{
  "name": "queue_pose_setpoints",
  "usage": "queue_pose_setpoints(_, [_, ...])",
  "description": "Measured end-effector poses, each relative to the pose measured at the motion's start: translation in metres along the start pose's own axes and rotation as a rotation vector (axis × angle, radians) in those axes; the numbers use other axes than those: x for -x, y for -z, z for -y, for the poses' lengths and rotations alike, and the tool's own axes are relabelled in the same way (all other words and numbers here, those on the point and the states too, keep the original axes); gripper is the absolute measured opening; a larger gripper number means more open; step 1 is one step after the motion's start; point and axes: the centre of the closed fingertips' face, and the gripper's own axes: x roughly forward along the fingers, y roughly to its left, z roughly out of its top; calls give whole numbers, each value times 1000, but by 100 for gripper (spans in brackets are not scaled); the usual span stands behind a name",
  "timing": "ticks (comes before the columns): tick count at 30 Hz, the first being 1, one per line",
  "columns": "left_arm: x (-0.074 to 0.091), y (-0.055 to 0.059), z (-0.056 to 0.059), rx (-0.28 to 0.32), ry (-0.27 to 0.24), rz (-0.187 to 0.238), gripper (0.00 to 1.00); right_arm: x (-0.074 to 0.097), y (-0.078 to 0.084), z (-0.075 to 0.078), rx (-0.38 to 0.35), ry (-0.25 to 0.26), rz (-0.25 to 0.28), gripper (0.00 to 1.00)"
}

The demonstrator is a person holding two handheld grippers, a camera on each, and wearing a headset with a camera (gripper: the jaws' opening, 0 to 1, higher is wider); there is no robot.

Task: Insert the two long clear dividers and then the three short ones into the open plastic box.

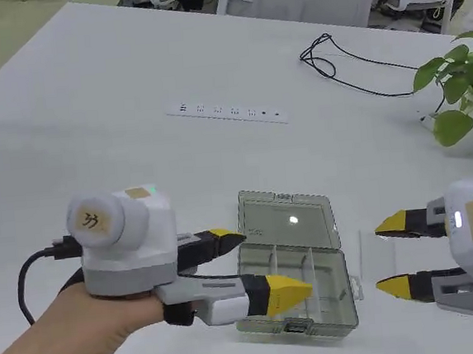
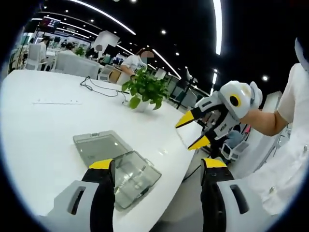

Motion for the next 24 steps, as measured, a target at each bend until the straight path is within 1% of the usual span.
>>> queue_pose_setpoints(2, [-2,-3,4,29,9,11,68,0,-5,-3,13,5,-1,32])
queue_pose_setpoints(4, [-6,-5,8,76,21,21,65,0,-9,-6,20,8,1,32])
queue_pose_setpoints(5, [-7,-6,9,91,24,27,62,0,-10,-7,24,10,0,32])
queue_pose_setpoints(8, [-12,-6,13,142,38,32,56,-1,-15,-11,40,13,-1,32])
queue_pose_setpoints(10, [-15,-5,16,177,47,26,52,0,-17,-12,48,16,-2,32])
queue_pose_setpoints(12, [-18,-5,21,198,64,26,48,0,-20,-11,58,23,-6,32])
queue_pose_setpoints(13, [-20,-4,24,222,72,22,47,1,-22,-11,65,27,-9,32])
queue_pose_setpoints(16, [-23,-4,27,266,83,32,42,2,-27,-9,57,33,-2,32])
queue_pose_setpoints(17, [-25,-4,28,279,86,33,40,2,-29,-9,54,34,1,32])
queue_pose_setpoints(19, [-26,-3,31,285,95,34,34,2,-31,-10,56,36,3,32])
queue_pose_setpoints(21, [-28,-3,34,300,106,30,31,2,-33,-10,60,36,3,32])
queue_pose_setpoints(24, [-33,0,40,307,126,18,26,2,-39,-11,60,35,12,32])
